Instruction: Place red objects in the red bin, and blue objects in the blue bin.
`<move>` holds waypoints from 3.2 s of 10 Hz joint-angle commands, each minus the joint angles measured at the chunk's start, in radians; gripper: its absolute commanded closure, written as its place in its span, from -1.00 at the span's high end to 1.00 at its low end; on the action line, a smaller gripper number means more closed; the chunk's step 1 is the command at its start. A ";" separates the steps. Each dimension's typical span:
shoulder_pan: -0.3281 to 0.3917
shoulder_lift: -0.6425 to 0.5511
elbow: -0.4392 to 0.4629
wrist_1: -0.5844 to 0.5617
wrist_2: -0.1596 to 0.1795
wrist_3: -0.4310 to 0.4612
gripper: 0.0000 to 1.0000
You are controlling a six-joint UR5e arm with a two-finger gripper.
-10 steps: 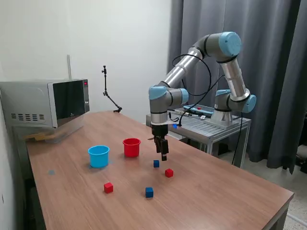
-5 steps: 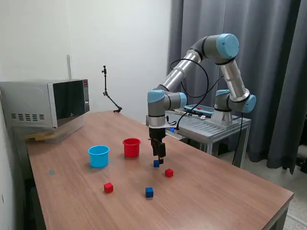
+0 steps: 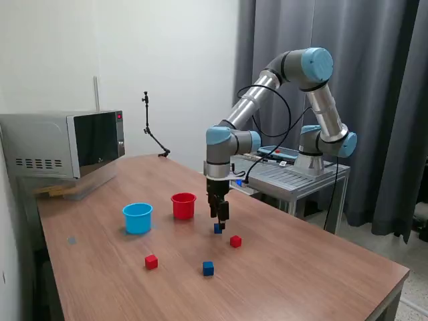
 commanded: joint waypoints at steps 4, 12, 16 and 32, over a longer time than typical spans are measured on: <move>0.002 0.027 -0.004 -0.028 -0.002 0.000 1.00; 0.002 0.027 -0.010 -0.039 -0.028 0.000 -1.00; -0.003 -0.028 -0.068 0.017 -0.082 0.000 -1.00; -0.112 0.148 -0.558 0.019 -0.079 0.006 -1.00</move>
